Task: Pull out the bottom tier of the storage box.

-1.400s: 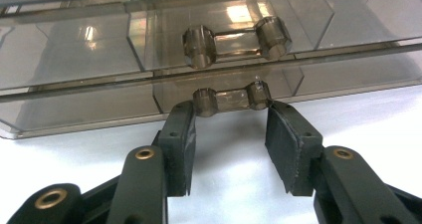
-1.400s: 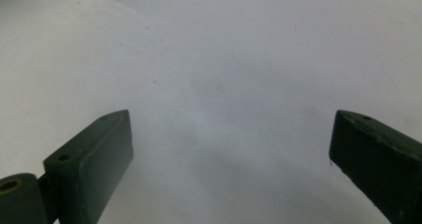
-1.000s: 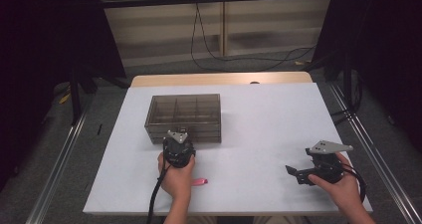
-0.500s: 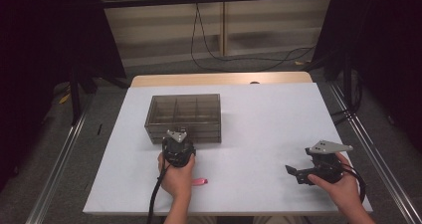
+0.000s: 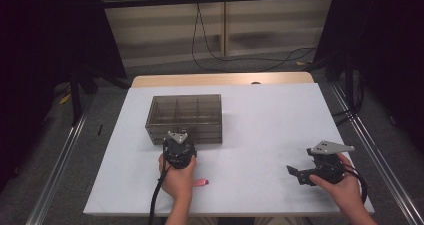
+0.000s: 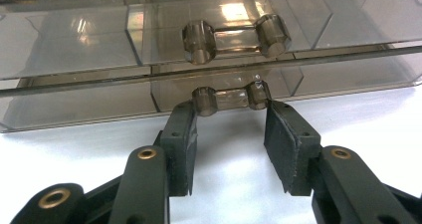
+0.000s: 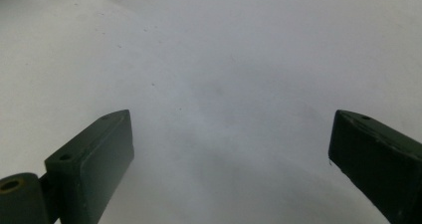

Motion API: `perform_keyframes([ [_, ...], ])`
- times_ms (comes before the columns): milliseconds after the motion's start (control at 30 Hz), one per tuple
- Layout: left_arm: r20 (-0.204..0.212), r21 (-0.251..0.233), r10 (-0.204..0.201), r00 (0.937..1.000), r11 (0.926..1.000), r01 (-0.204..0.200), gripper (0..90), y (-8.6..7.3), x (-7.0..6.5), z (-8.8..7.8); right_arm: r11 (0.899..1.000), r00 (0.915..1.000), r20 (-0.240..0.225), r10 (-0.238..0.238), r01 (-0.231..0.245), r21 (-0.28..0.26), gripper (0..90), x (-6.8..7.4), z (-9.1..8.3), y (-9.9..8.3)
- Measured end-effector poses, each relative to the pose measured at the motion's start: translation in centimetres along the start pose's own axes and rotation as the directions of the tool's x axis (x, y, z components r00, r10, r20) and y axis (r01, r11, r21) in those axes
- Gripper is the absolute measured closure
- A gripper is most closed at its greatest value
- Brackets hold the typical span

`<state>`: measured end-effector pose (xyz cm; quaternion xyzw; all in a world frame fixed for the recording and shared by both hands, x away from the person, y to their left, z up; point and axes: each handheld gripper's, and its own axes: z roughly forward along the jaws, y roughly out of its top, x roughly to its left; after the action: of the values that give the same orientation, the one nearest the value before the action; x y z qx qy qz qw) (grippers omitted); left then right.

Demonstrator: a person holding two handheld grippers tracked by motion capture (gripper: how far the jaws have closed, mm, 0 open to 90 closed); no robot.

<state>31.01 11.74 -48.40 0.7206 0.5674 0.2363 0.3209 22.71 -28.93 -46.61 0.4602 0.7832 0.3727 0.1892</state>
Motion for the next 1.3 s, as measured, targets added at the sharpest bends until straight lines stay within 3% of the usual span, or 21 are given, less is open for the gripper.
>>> perform_keyframes([
  [833,0.005,-0.006,0.037,0.9993,0.9993,-0.037,56.7,-0.9,0.0,-0.9,1.000,1.0000,0.000,-0.009,0.009,-0.001,3.7,0.2,0.0,0.2],
  [967,0.032,-0.017,0.037,0.9988,0.9992,-0.036,53.1,-1.0,0.3,-1.1,1.000,0.9999,0.002,-0.012,0.012,-0.001,3.7,0.2,0.1,0.2],
  [1300,0.052,-0.041,0.035,0.9981,0.9986,-0.033,40.7,-1.6,1.7,-2.0,1.000,0.9999,-0.002,-0.013,0.013,0.001,3.6,0.8,0.5,0.4],
])
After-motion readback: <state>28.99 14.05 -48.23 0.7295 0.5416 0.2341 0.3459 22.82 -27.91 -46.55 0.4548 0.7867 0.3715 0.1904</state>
